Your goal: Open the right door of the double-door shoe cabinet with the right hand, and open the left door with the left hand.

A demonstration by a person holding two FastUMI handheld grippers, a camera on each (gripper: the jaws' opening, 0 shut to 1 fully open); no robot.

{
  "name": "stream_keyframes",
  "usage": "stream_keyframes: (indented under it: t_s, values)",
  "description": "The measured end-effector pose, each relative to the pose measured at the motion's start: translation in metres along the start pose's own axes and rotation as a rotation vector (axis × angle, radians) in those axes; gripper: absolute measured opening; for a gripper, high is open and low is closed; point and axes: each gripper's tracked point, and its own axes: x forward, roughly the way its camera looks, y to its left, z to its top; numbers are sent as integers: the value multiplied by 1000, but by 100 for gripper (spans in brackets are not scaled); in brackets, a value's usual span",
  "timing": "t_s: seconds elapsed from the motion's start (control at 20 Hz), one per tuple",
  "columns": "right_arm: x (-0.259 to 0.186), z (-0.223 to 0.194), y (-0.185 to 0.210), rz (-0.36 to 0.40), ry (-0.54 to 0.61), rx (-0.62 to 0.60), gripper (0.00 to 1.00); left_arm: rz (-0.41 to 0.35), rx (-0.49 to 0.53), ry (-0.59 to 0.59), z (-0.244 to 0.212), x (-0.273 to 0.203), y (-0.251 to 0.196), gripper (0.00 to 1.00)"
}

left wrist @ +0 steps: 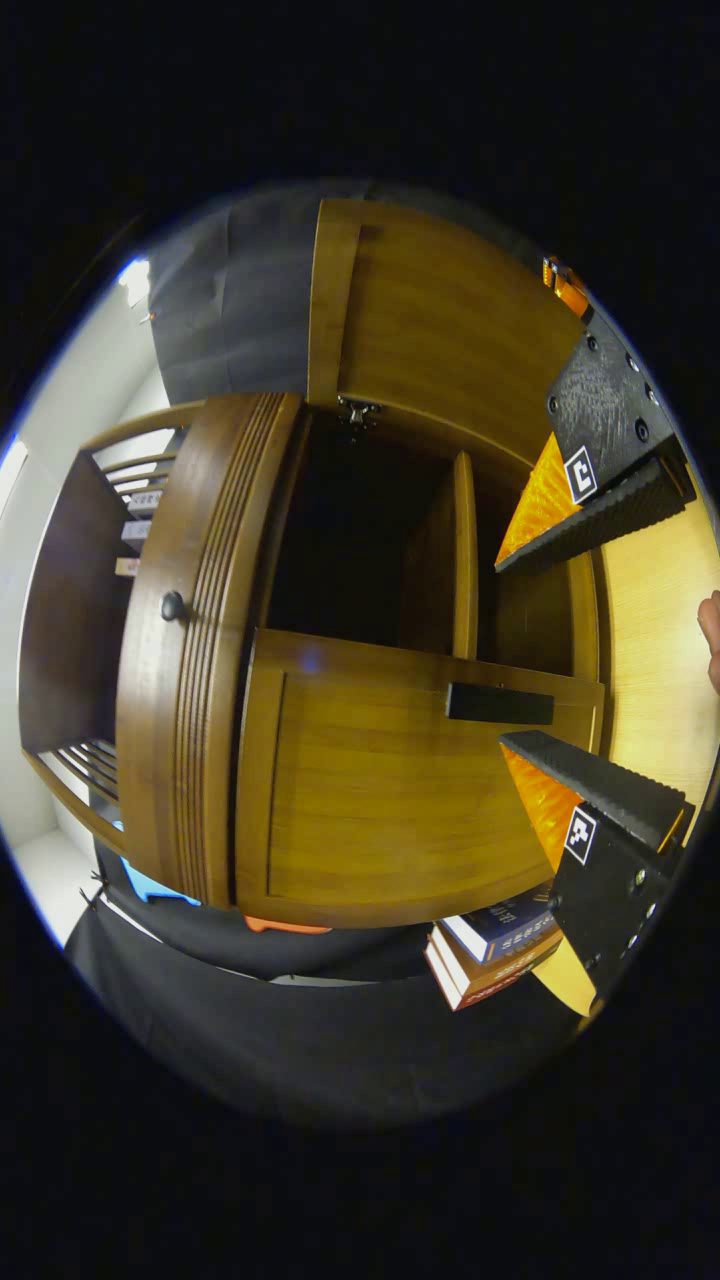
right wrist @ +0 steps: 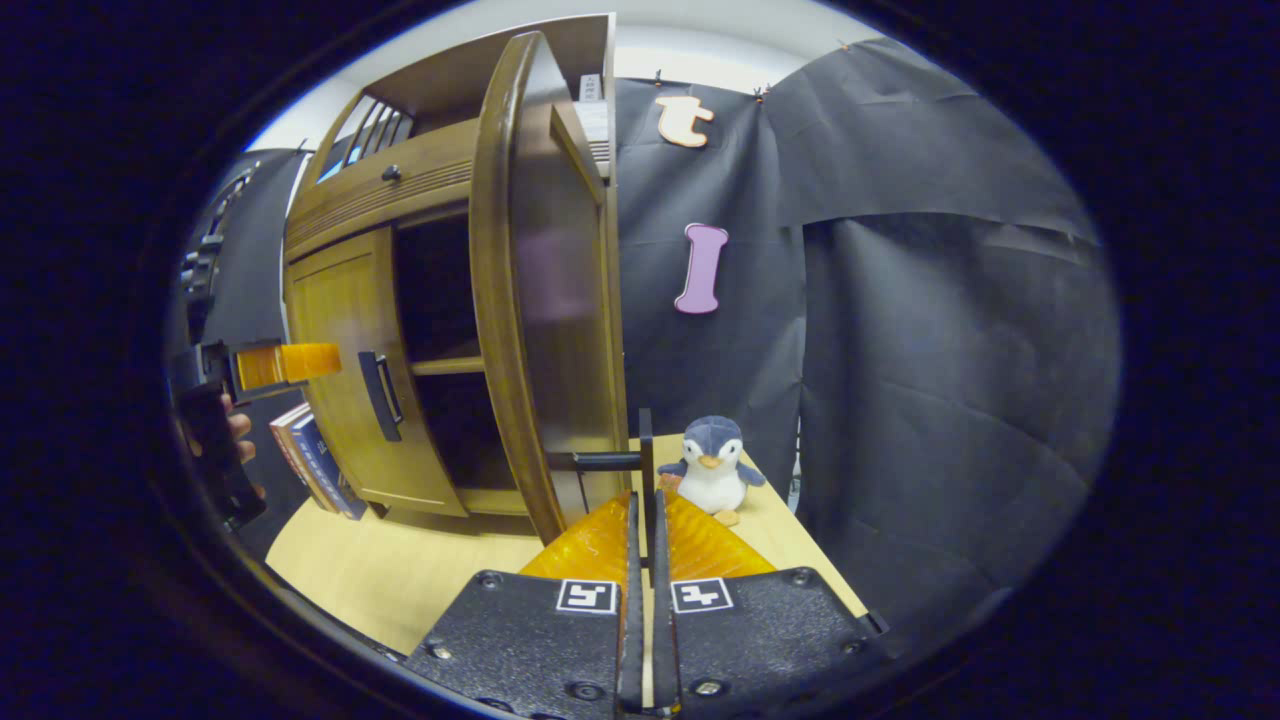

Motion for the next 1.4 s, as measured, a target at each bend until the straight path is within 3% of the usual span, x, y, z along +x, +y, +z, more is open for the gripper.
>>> stream_keyframes:
  t_s: [0.25,0.3,0.35,0.4,0.5,0.55,0.6,0.65,0.7,0.75,0.85,1.0,1.15,1.35,1.4]
  values:
    - [-4,3,-24,-45,-19,8,6,27,2,28,-7,17,9,94]
    - [-6,4,-29,-55,-25,16,5,31,15,25,-7,21,11,100]
    - [-8,5,-33,-60,-29,29,9,37,28,25,-7,25,14,100]
    - [-10,6,-36,-65,-31,43,4,35,36,28,-9,29,15,82]
    - [-14,6,-39,-73,-38,53,4,22,46,46,-14,37,15,100]
    - [-18,6,-40,-75,-43,51,4,25,54,42,-14,40,17,90]
    - [-21,7,-39,-75,-51,50,4,33,64,40,-14,43,21,90]
    - [-23,9,-38,-71,-61,55,4,37,72,40,-14,44,21,77]
    - [-26,12,-38,-71,-75,64,4,36,83,44,-16,50,22,77]
    - [-27,13,-40,-75,-85,69,4,43,91,48,-20,60,26,90]
    - [-30,19,-38,-75,-96,64,4,53,107,62,-26,74,32,77]
    - [-38,29,-39,-85,-133,45,5,54,117,78,-34,92,35,77]
    - [-42,40,-33,-78,-163,26,9,35,128,93,-40,109,39,77]
    - [-51,48,-18,-40,-187,4,24,43,151,110,-49,118,43,77]
    - [-53,50,-13,-23,-189,-4,32,43,153,100,-47,120,43,77]
